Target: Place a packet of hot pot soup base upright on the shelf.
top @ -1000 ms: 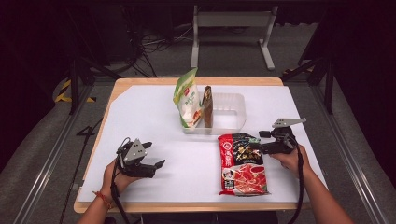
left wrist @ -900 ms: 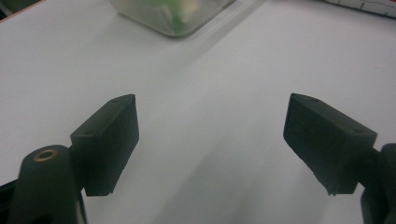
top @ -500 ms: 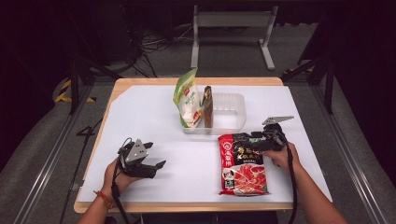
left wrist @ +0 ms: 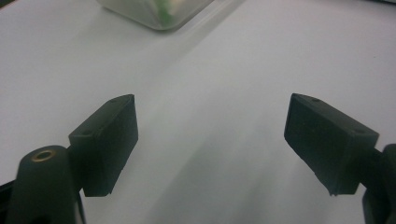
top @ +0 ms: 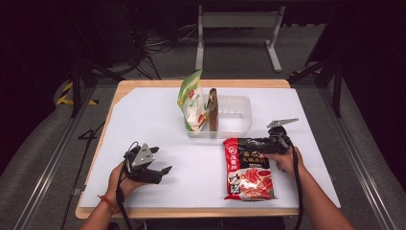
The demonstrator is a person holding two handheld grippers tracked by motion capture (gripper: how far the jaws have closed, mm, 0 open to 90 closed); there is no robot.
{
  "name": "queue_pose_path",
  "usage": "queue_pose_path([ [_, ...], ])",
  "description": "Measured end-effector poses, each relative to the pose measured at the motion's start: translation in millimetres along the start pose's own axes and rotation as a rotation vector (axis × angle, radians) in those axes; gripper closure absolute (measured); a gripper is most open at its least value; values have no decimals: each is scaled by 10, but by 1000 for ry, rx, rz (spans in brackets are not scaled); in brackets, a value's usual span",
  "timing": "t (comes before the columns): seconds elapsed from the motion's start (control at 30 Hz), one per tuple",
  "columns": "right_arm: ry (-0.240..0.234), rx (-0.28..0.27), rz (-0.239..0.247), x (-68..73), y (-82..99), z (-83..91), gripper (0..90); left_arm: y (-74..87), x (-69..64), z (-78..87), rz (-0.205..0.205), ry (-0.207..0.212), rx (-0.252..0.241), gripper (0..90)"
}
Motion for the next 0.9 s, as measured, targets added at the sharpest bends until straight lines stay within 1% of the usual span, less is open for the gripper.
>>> queue_pose_path([
  [0.03,5,-5,0,-6,0,11,556,2,1,-1,2,1,1,184],
  [0.07,1,-13,-6,-9,3,21,583,3,3,-3,1,0,3,184],
  [0.1,1,-22,0,-13,5,29,606,4,5,-5,2,0,4,184],
  [0.2,-7,-34,1,-9,7,57,659,13,11,-8,3,-1,8,184],
  [0.33,-14,-67,1,-4,9,95,744,21,27,-7,11,-1,9,184],
  [0.37,-14,-67,1,-4,9,95,744,21,27,-7,11,-1,9,184],
  [0.43,-36,-78,-2,-8,24,124,810,22,35,-4,18,-2,6,184],
  [0.5,-34,-78,2,-3,24,126,814,20,39,-2,17,-4,4,184],
  [0.57,-37,-81,22,25,22,153,852,19,36,4,19,-2,3,184],
  [0.63,-39,-81,28,28,22,163,860,20,38,5,14,-4,3,184],
  [0.8,-36,-90,57,71,5,229,869,22,48,19,23,1,-5,185],
  [0.9,-44,-106,66,96,-19,290,872,22,48,28,26,-7,-8,185],
])
Point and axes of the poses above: each handheld gripper's, and its own axes: z roughly backward along the jaws, y roughly out of its underside, x roughly to its left, the point moved 4 cm from there along -z, roughly forward along the jaws, and after that the axes turned 10 degrees about z, right-handed, at the moved point
